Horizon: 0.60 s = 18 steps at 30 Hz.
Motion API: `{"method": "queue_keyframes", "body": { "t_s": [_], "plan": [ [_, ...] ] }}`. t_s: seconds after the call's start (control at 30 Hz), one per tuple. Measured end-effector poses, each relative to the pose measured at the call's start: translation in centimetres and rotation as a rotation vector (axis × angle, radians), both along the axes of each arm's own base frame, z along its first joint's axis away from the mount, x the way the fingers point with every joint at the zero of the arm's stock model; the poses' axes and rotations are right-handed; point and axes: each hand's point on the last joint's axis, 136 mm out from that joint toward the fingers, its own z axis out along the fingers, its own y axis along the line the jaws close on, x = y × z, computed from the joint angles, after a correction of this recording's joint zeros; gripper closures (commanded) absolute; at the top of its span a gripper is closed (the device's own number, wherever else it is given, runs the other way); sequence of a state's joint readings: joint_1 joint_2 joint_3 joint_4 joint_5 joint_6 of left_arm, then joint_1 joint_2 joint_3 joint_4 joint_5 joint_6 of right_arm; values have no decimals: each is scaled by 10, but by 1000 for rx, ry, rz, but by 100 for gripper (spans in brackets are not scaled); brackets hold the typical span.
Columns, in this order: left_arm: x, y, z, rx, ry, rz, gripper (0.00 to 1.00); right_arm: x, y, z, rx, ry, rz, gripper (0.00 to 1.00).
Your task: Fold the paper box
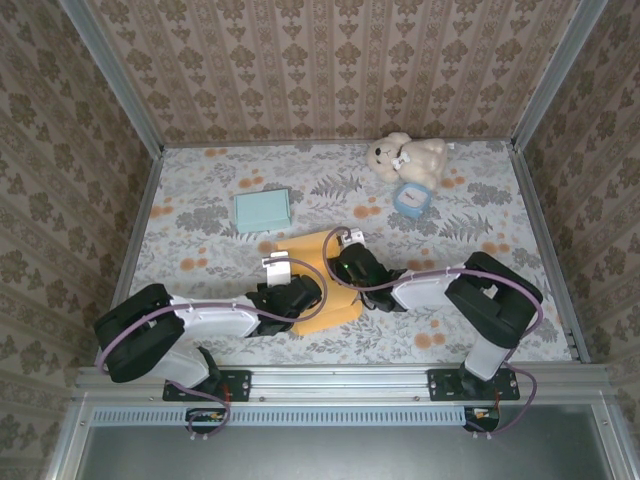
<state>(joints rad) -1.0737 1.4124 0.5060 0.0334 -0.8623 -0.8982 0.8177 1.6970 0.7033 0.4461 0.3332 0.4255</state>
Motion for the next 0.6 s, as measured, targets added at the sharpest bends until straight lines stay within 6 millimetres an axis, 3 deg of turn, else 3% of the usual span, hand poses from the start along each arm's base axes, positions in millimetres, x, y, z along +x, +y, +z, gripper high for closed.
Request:
{"method": "queue_keyframes", "body": {
  "t_s": [0.33,0.6],
  "plan": [
    [1,0,-8,23,15,-4,100,-10,1,35,85,-44,40,47],
    [10,-14,-1,39,-3,-91,100,-38,-28,67,110,-65,42,42]
  ]
}}
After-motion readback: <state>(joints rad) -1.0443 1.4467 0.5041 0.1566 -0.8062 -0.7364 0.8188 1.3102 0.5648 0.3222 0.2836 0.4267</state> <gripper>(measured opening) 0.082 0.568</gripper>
